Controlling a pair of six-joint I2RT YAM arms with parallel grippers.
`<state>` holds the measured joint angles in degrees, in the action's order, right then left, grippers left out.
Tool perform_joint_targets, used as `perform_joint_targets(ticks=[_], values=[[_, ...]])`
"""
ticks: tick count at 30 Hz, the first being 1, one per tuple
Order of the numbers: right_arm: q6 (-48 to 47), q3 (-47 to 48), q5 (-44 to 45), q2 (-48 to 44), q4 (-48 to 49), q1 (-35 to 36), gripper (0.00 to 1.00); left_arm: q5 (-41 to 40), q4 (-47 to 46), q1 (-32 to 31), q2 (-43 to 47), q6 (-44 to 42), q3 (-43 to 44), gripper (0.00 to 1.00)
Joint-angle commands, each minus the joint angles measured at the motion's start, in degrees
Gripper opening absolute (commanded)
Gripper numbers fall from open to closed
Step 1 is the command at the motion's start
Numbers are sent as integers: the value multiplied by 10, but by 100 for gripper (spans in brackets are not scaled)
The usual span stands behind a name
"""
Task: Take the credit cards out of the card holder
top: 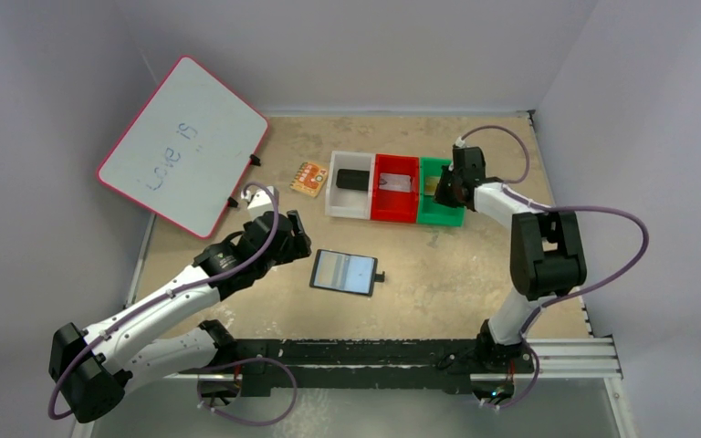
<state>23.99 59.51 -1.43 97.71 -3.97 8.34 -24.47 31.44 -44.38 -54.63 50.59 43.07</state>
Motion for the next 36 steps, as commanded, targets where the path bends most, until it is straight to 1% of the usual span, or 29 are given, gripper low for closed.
perform_joint_targets(ticks=[1,10,17,25,32,36], values=[[-3,39,32,23,-11,5,0,-14,-4,0,3,12,14,68],[-18,86,53,92,-16,13,0,-17,-2,0,5,14,13,68],[-8,91,82,112,6,18,0,-17,-2,0,4,14,12,68],[5,80,102,116,39,19,0,-16,-2,0,2,15,8,68],[15,77,73,115,56,20,1,-15,-4,0,2,18,6,68],[14,65,66,89,56,21,3,-12,-7,0,0,18,6,68]])
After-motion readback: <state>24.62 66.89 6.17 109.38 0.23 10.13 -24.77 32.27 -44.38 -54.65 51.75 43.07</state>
